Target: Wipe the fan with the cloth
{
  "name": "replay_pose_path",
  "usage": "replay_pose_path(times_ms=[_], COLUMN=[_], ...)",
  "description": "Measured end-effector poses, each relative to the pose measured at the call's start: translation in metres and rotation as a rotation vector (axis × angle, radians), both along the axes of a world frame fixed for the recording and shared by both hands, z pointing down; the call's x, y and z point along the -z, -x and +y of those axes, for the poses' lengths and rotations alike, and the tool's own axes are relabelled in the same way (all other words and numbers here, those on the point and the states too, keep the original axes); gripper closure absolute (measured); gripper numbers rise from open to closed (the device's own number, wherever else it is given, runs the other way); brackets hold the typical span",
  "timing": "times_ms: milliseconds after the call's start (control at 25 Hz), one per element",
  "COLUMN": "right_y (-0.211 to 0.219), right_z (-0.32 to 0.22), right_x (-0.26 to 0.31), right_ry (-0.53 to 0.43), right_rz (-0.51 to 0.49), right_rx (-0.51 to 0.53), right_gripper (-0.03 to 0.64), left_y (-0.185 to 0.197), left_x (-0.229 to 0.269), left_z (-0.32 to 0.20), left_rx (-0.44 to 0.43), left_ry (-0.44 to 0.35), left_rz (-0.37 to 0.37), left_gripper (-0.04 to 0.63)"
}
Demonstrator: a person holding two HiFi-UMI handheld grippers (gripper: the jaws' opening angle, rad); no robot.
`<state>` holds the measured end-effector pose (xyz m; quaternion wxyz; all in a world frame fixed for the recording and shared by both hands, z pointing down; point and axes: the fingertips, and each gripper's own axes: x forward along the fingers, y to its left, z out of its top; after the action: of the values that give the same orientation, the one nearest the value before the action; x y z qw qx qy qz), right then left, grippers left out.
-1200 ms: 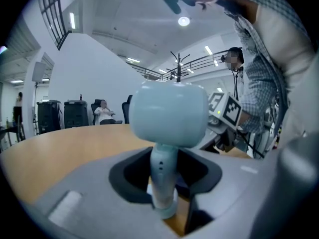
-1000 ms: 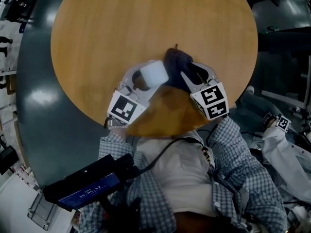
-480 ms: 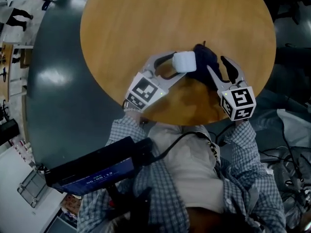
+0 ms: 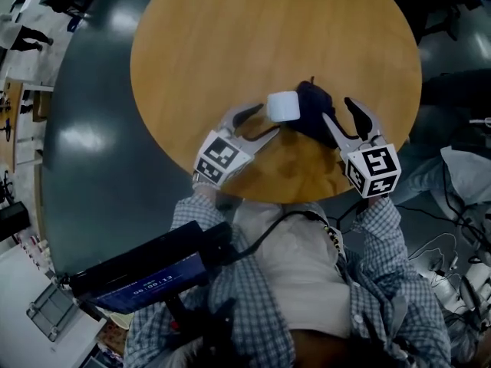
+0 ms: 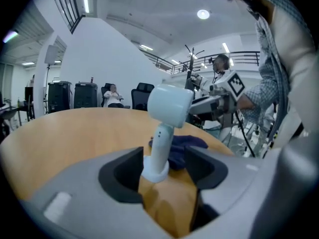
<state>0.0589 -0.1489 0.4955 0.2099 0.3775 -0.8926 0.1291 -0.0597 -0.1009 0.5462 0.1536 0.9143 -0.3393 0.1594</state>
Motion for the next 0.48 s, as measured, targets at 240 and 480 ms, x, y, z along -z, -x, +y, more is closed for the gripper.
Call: replay_pose_path(times_ms=[240,480], right_y=[-0.004,0.001], right_z=[0.034,0.037], right_x=[0.037,0.047], right_ry=[-0.028,-0.072], right_rz=[0.009,-0.023], right_rx=[-0.01,-0.024], right_gripper=[0.439,0.514], left_y=[0.011,0.013], left_x=[0.052,0.09], left_z=[0.038,0.042], left_rx=[0.059,0.078], left_ry=[-0.03,-0.134], left_rz=[0.049,0.077], left_gripper=[0.384,0.489])
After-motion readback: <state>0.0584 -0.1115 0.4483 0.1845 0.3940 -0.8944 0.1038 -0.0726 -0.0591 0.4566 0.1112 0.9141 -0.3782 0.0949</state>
